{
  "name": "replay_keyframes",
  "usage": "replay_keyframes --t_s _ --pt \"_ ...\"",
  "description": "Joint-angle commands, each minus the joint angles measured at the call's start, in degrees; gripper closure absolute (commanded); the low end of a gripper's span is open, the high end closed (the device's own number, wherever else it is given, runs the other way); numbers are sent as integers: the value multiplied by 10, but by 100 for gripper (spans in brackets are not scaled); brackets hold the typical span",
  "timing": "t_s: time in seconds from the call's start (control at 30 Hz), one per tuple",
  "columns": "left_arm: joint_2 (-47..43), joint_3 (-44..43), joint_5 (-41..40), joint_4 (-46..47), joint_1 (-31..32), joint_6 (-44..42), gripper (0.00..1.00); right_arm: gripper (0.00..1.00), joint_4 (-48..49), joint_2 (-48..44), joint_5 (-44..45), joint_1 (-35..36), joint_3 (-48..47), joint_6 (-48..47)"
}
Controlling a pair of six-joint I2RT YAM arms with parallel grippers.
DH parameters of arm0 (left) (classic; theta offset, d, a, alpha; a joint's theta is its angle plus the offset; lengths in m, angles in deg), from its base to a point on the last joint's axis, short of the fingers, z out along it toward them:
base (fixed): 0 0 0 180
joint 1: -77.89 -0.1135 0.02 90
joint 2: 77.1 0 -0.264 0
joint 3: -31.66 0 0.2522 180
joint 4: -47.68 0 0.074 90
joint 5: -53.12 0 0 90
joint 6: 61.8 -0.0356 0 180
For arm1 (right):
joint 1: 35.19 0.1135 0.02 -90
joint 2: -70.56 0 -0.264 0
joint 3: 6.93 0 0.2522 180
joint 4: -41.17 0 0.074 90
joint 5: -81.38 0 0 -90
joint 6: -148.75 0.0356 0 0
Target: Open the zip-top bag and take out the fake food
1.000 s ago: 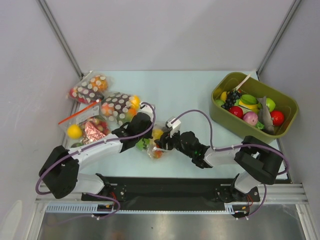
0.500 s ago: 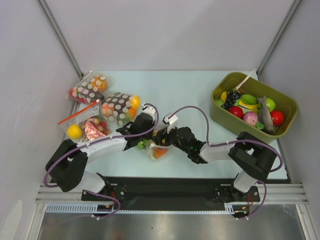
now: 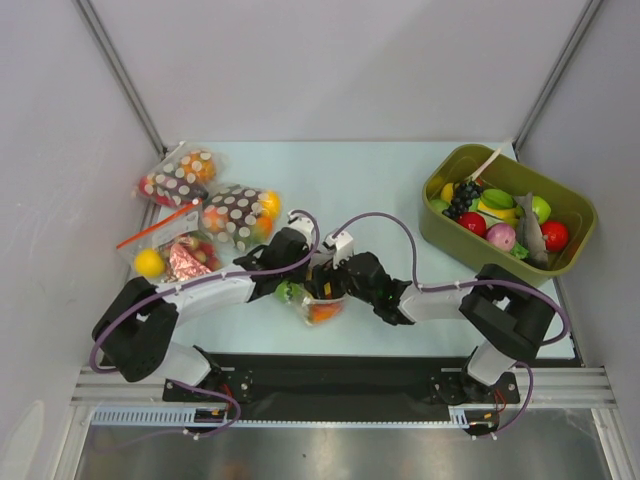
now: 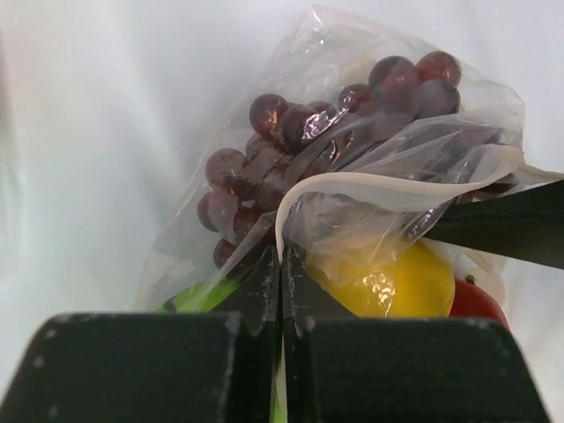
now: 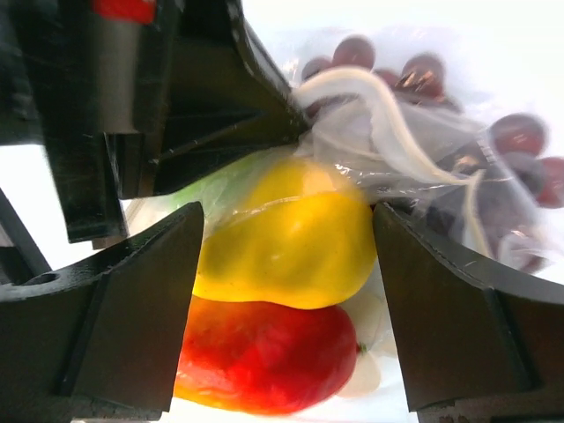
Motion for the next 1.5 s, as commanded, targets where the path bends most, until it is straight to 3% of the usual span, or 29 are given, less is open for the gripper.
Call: replay_keyframes --t_s 0.0,0.33,0.8,0.87,0.9,0.93,1.13,1.47 --pt "-10 3 25 8 3 -2 99 17 -64 35 -46 7 -24 32" --pt "-32 9 35 8 3 -3 100 14 -158 57 -6 11 -54 81" --pt "-55 15 44 12 3 -4 100 15 -204 113 -23 9 -81 142" --pt "-57 17 44 14 3 -3 100 23 -204 118 -41 9 -78 147" --pt "-60 18 42 15 3 -3 100 31 -202 119 -45 9 -74 151" --pt "-61 18 42 14 3 -4 100 47 -198 117 -46 11 -70 160" --pt "-56 14 35 6 3 -9 100 90 -193 53 -35 10 -42 165" --pt "-76 14 31 11 3 -6 100 91 -279 -164 64 7 -24 133"
